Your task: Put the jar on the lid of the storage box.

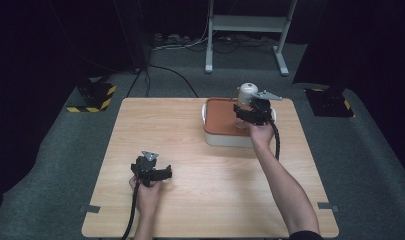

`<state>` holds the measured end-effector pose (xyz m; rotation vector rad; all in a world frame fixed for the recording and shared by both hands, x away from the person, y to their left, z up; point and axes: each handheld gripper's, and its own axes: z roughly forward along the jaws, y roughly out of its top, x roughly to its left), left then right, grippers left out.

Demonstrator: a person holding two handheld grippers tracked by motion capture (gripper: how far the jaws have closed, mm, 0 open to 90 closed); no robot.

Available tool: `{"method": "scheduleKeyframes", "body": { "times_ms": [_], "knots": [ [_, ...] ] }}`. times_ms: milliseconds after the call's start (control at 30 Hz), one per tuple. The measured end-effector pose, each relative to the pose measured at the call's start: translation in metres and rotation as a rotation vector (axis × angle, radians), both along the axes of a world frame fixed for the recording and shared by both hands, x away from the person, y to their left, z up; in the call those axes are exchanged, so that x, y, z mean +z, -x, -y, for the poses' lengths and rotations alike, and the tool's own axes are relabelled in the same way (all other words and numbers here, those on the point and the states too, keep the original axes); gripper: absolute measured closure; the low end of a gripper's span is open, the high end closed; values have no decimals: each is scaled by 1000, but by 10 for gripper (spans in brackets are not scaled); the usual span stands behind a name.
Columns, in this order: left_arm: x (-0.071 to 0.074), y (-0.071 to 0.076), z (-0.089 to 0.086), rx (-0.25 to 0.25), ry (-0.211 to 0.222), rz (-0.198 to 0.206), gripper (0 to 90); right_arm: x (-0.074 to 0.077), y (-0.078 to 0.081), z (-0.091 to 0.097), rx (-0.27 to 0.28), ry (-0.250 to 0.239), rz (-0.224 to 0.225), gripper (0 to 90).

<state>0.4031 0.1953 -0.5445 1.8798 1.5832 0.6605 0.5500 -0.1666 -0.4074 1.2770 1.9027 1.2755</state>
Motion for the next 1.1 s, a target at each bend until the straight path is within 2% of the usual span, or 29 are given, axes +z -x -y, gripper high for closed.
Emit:
{"method": "scheduleKeyframes", "body": {
  "times_ms": [300, 567, 900, 1100],
  "knots": [
    [0, 0, 0, 0, 0, 0, 20, -6, -6, -6, -1, -11, 4, 306],
    [0, 0, 0, 0, 0, 0, 20, -10, -8, -6, 4, 1, 8, 306],
    [0, 0, 0, 0, 0, 0, 20, -11, -4, -9, 23, 50, 27, 306],
    [0, 0, 0, 0, -1, 0, 20, -11, -2, -7, 34, 53, 21, 306]
  ]
}}
